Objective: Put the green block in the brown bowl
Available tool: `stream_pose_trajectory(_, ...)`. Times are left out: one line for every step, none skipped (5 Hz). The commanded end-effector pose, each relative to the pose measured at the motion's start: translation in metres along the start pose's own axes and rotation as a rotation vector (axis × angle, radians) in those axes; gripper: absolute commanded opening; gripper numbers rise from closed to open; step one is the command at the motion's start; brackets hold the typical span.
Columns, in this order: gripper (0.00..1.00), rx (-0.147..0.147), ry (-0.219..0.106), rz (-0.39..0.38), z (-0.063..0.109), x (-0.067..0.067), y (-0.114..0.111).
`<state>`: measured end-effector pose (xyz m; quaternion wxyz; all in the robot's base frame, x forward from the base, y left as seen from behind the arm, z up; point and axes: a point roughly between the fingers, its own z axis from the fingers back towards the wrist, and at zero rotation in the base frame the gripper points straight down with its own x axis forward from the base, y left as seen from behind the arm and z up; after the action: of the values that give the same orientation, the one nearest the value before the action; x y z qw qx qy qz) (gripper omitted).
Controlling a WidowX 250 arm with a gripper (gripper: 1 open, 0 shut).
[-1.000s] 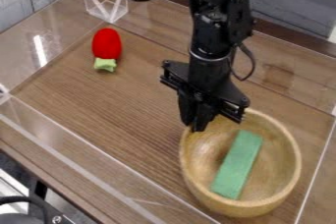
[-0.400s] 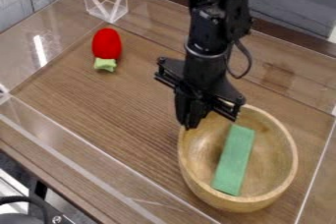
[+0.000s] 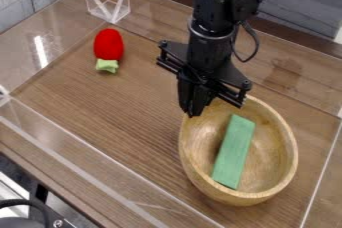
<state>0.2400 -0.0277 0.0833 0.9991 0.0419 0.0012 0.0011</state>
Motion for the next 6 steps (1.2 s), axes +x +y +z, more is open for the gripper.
stream_pose_trajectory(1.00,-0.020,-0.098,0.033,0.030,0.011,0.008)
stream_pose_trajectory(1.00,-0.048,-0.113,0.052,0.038,0.015,0.011)
stream_pose_trajectory(1.00,-0.057,-0.128,0.071,0.046,0.018,0.018)
stream_pose_trajectory(1.00,-0.052,-0.148,0.094,0.048,0.024,0.031)
stream_pose_trajectory(1.00,-0.039,-0.167,0.106,0.048,0.031,0.048)
stream_pose_trajectory(1.00,-0.026,-0.181,0.108,0.045,0.039,0.063)
